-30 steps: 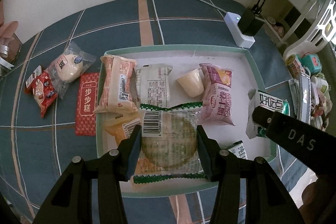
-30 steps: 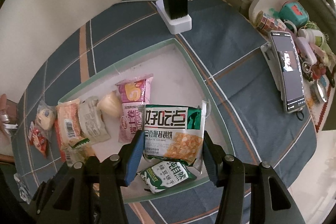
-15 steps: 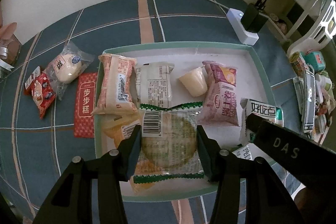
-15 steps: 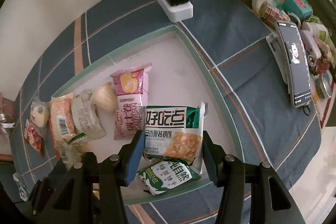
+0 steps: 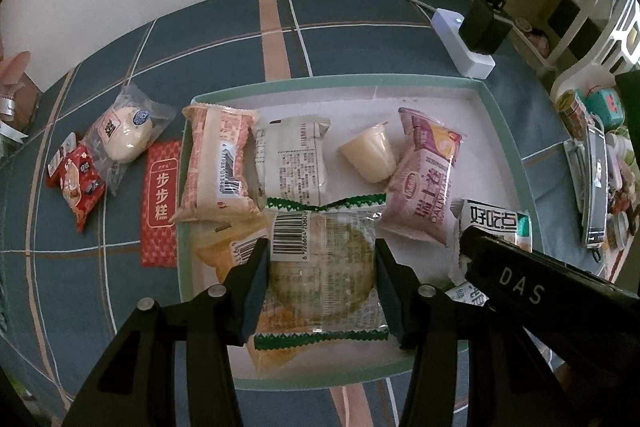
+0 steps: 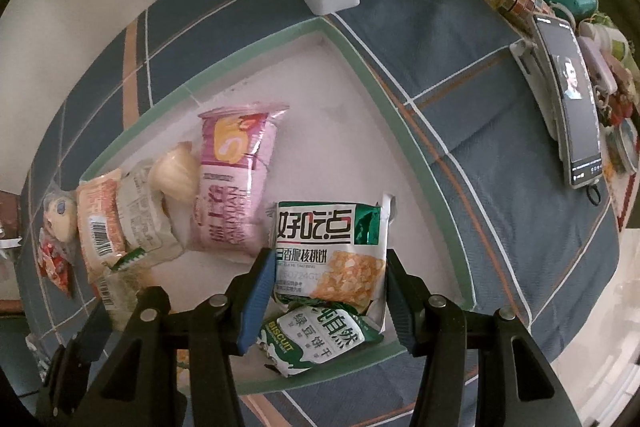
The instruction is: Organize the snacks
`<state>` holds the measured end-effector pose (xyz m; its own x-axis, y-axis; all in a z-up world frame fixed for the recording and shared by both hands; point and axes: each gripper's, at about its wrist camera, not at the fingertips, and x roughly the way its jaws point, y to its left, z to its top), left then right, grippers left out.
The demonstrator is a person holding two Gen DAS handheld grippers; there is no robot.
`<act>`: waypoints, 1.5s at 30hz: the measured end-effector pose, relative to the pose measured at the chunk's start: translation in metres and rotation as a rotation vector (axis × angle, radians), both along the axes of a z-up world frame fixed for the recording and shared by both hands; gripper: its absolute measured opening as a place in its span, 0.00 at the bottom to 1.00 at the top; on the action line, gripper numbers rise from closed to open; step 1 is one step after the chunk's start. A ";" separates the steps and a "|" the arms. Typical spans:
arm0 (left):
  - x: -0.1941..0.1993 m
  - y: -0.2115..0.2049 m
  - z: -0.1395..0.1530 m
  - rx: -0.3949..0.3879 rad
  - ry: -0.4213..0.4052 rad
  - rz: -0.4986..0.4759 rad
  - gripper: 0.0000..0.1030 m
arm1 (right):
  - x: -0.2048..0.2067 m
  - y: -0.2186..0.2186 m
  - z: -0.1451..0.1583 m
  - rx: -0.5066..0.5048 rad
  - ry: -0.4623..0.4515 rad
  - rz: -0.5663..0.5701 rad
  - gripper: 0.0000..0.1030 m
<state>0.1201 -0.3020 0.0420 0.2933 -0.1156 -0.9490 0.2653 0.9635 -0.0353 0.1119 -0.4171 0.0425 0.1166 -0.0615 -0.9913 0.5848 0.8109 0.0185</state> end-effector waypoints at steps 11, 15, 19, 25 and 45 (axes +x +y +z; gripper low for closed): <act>0.001 -0.005 -0.006 0.014 0.008 -0.016 0.54 | 0.008 -0.004 0.001 0.008 -0.002 0.001 0.66; 0.002 -0.003 -0.008 0.005 0.027 -0.004 0.68 | 0.007 -0.003 0.006 -0.009 -0.001 -0.002 0.73; 0.002 0.000 -0.006 0.013 0.024 0.008 0.69 | 0.007 -0.003 0.011 -0.028 -0.008 -0.001 0.77; 0.005 0.007 -0.001 -0.005 0.033 0.043 0.80 | 0.003 -0.001 0.022 -0.045 -0.026 0.000 0.81; 0.036 0.119 0.012 -0.040 0.009 0.408 0.87 | 0.012 0.021 0.038 -0.099 -0.045 0.067 0.81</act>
